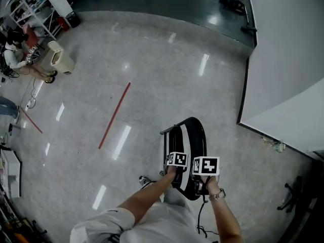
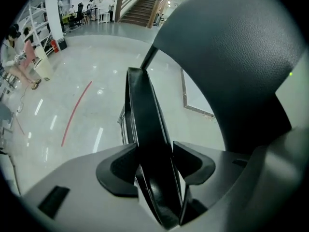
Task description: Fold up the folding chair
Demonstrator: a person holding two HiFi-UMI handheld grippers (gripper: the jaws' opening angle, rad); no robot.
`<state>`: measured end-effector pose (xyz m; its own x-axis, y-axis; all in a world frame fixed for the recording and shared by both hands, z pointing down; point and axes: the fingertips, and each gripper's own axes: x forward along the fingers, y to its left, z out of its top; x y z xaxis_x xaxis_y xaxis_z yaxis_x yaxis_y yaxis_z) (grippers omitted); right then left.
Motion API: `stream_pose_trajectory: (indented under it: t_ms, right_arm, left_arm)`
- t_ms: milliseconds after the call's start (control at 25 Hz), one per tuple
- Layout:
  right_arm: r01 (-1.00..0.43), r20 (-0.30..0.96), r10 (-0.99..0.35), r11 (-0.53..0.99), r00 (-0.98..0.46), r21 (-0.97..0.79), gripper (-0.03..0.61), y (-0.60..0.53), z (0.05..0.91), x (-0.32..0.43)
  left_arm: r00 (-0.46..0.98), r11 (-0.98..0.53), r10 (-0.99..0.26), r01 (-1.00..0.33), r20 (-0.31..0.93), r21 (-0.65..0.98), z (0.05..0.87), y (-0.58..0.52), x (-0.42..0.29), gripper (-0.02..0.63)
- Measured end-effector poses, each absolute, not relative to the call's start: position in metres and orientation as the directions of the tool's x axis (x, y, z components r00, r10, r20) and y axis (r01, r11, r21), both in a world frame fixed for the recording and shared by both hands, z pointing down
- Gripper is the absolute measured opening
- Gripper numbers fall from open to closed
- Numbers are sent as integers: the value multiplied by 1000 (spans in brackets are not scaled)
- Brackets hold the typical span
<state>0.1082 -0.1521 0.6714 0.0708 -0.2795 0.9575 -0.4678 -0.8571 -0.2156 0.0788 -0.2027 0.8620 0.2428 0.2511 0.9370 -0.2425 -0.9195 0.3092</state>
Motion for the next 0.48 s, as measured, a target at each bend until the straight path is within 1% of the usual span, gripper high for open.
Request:
stream_pose_trajectory:
  t_ms: [280,480]
  right_arm:
    - [-467,956,-286,-856,72,-221,69,-140,671,114]
    - [-472,955,-285,-854,77,-217,69,-141,666,115]
  left_arm:
    - [226,-932,227,-231,947,279,863,-190,85,227]
    - [208,-935,276,-167,939,312,857,-184,85,230]
